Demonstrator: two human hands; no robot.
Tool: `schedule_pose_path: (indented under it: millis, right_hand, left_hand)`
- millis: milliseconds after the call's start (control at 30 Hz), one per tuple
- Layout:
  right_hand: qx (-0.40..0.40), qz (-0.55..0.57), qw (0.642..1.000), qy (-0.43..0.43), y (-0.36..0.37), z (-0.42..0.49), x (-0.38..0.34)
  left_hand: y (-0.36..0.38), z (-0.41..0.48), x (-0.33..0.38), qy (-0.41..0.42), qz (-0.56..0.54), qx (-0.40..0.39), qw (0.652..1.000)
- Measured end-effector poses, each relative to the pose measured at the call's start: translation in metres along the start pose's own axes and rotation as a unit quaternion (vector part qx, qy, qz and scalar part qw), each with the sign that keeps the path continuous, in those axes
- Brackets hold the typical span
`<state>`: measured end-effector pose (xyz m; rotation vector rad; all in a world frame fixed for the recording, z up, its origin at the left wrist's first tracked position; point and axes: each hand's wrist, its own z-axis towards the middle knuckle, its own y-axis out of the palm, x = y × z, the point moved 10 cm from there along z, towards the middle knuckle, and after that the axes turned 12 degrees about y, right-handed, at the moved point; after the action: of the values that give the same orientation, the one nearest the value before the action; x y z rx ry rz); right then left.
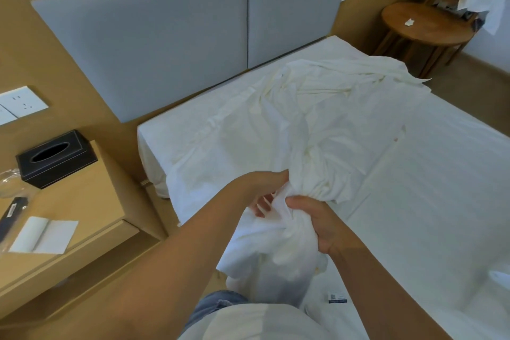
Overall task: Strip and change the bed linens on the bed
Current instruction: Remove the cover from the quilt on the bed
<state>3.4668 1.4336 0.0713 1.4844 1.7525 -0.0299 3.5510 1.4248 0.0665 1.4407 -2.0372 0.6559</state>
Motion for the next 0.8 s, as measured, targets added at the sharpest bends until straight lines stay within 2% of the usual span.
schedule_pose_path:
  millis: [67, 100, 200, 300, 400, 500, 567, 700, 800]
  right_hand:
    - [0.01, 0.008, 1.0, 0.015, -0.008, 0.0, 0.008]
    - [0.014, 0.011, 1.0, 0.021, -0.011, 0.0, 0.011]
    - [0.005, 0.015, 0.999, 0.036, -0.015, -0.002, 0.02]
    - [0.014, -0.011, 0.998, 0.059, -0.017, -0.005, 0.025]
    - [0.038, -0.068, 0.993, 0.084, -0.013, -0.004, 0.029]
    - [0.038, -0.09, 0.991, 0.096, -0.004, 0.001, 0.021]
    - [0.035, -0.103, 0.991, 0.083, 0.001, 0.002, 0.007]
    - [0.052, -0.105, 0.993, 0.012, -0.001, -0.003, -0.018]
    - [0.064, -0.062, 0.994, -0.064, -0.011, -0.011, -0.039]
  left_hand:
    - [0.017, 0.003, -0.004, 0.02, -0.049, -0.018, 0.998]
    - [0.018, 0.005, -0.004, 0.03, -0.08, -0.001, 0.996]
    - [0.001, 0.004, -0.004, 0.052, -0.147, 0.123, 0.98]
    - [-0.033, -0.002, 0.017, 0.149, -0.217, 0.243, 0.934]
    - [-0.042, -0.021, 0.065, 0.283, -0.168, 0.274, 0.904]
    - [-0.017, -0.032, 0.108, 0.347, -0.077, 0.234, 0.905]
    - [-0.007, -0.031, 0.118, 0.346, -0.073, 0.217, 0.91]
    - [-0.011, -0.024, 0.116, 0.27, -0.113, 0.135, 0.947]
    - [-0.036, -0.019, 0.083, 0.195, -0.003, 0.159, 0.968]
